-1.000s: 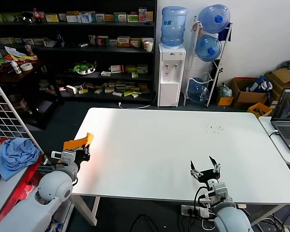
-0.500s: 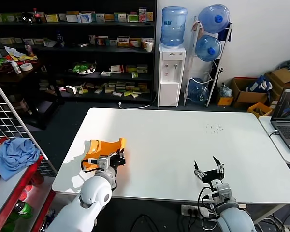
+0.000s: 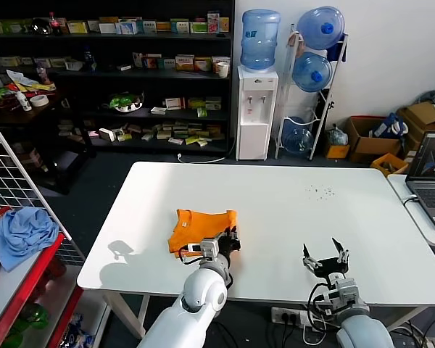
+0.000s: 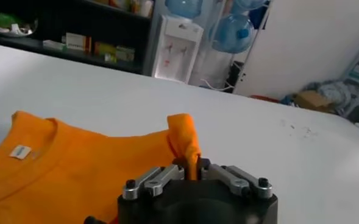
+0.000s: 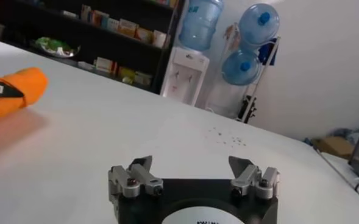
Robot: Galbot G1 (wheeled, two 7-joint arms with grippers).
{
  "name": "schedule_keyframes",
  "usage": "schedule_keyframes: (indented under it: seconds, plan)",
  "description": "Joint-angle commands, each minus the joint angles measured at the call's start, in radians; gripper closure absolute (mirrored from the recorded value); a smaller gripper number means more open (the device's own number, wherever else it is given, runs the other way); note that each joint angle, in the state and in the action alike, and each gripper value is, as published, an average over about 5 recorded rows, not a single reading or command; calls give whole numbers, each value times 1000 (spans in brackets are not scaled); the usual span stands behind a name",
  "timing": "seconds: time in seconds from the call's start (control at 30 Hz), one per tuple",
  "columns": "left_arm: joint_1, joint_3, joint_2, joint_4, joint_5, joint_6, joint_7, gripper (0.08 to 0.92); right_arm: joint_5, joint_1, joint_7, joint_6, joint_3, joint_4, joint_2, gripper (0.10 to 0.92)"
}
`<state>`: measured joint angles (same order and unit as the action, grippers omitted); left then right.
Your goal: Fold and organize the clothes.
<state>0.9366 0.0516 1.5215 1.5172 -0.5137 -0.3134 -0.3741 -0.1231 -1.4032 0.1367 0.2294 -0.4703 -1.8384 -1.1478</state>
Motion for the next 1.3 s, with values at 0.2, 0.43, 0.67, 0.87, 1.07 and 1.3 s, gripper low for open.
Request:
schedule_keyframes:
  seconds: [0.2,0.43,0.67,0.87,1.07,1.3]
  plan:
    - [28,48,120,13,-124,209,137,599,-8,22,0,13,9,9,0,203]
    - [87,-21,-57,138,-64,262,151,400,-12,40,-9,5,20,16,-12,203]
    - [243,-164,-344,169,109,480,205,209,-21,41,-94,-83,-24,28,-65,203]
    - [337,-299,-402,113,336,654,249,178,-19,53,-168,-114,-56,32,-116,203]
    - [357,-432,-384,97,394,655,269,177,-7,53,-198,-144,-74,41,-142,203]
    - [364,-456,-370,109,394,624,299,177,-15,41,-211,-167,-95,35,-145,203]
